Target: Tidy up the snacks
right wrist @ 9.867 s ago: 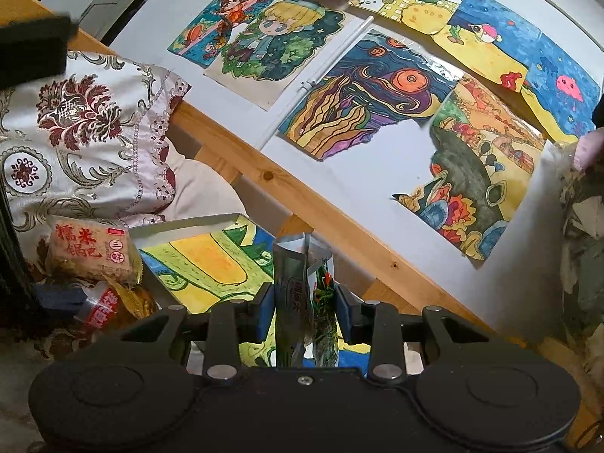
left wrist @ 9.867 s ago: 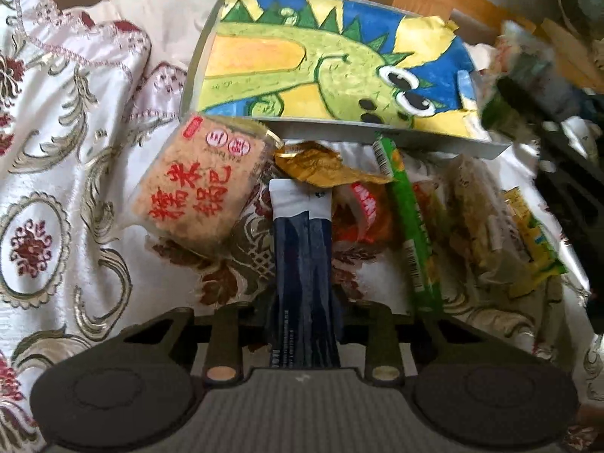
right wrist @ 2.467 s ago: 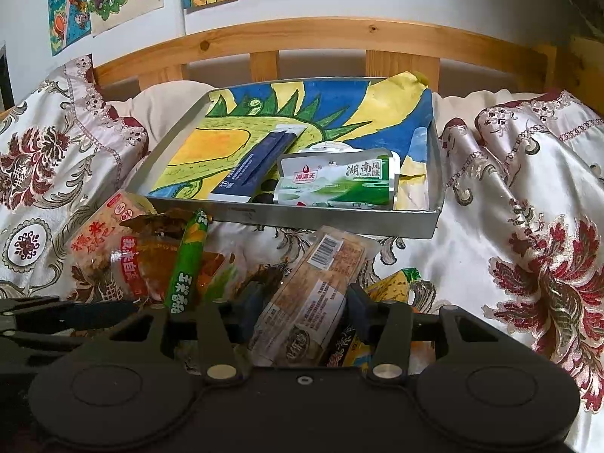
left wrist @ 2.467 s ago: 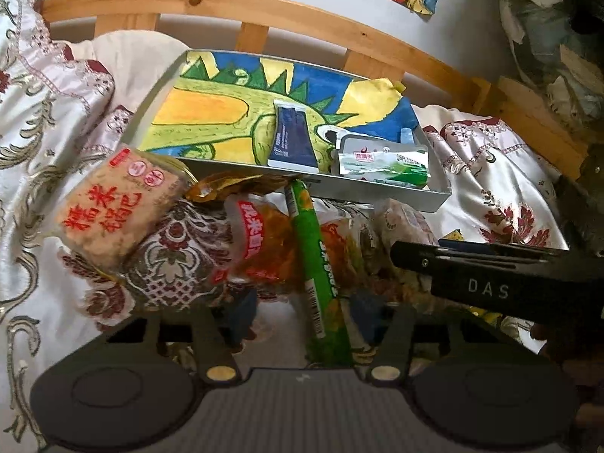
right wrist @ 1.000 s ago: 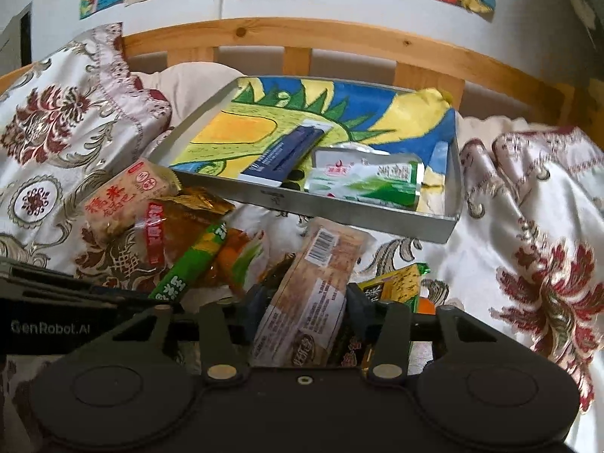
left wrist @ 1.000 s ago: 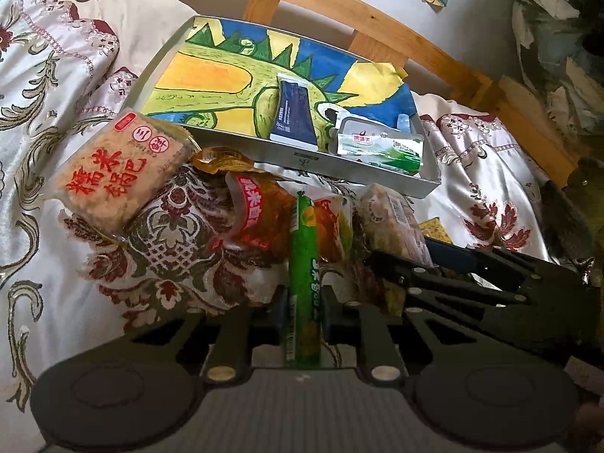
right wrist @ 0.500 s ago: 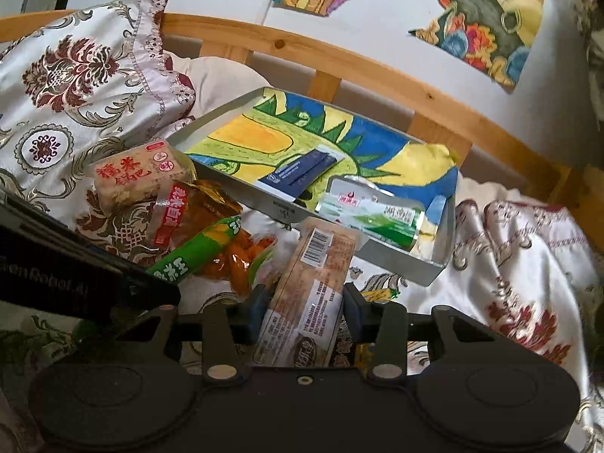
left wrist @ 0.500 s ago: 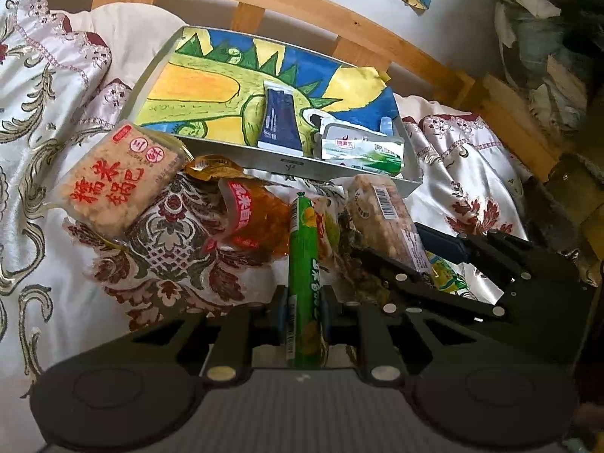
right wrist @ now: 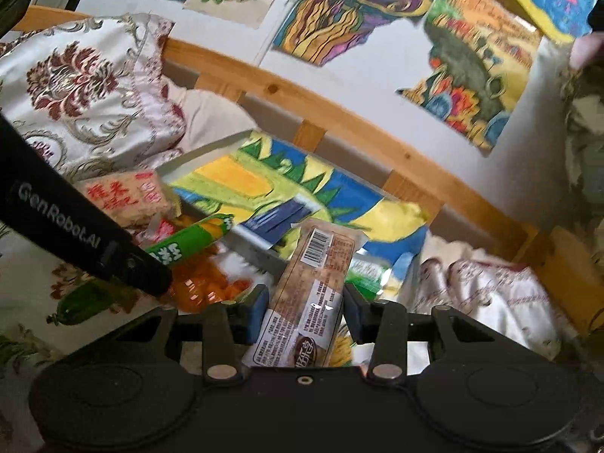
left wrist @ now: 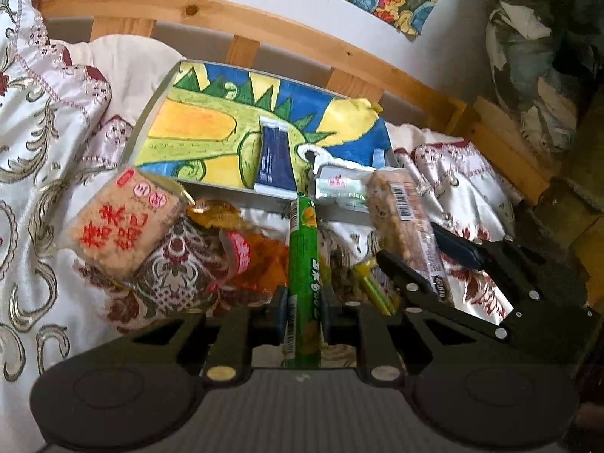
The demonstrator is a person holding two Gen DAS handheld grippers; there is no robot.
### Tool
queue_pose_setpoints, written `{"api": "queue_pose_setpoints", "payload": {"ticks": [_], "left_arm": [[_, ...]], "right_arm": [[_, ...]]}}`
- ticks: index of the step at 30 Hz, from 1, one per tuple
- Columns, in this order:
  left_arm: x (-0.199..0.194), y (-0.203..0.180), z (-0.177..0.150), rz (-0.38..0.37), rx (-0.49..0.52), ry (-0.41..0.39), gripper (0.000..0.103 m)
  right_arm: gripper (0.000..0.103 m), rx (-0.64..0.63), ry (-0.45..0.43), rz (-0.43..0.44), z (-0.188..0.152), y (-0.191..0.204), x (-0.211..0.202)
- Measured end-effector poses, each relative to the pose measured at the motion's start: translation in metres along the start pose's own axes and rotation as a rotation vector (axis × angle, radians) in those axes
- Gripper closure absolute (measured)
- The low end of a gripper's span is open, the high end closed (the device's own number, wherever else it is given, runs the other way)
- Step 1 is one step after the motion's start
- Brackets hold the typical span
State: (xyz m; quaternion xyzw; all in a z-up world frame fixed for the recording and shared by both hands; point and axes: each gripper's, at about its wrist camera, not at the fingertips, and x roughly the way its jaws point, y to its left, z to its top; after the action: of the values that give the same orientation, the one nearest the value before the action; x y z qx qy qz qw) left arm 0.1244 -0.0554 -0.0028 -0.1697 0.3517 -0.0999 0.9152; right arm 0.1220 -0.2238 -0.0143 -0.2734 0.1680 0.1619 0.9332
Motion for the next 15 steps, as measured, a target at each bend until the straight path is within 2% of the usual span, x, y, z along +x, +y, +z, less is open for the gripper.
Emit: {"api": "queue_pose_setpoints", "payload": {"ticks": [4, 8, 15], "left_arm": [[0.006, -0.002, 0.019, -0.001, -0.014, -0.003, 0.084], [0.02, -0.009, 0.049, -0.013, -0.021, -0.032, 0.084], [0.061, -0.021, 0.089, -0.001, -0.01, -0.074, 0.084]], "right_arm": [[0.059, 0.001, -0.054, -0.044, 0.004, -0.011, 0.006], [0.059, 0.067, -0.091, -0.068, 0.01, -0.031, 0.018], [0.059, 0.132, -0.131, -0.124, 0.013, -0.062, 0.044]]}}
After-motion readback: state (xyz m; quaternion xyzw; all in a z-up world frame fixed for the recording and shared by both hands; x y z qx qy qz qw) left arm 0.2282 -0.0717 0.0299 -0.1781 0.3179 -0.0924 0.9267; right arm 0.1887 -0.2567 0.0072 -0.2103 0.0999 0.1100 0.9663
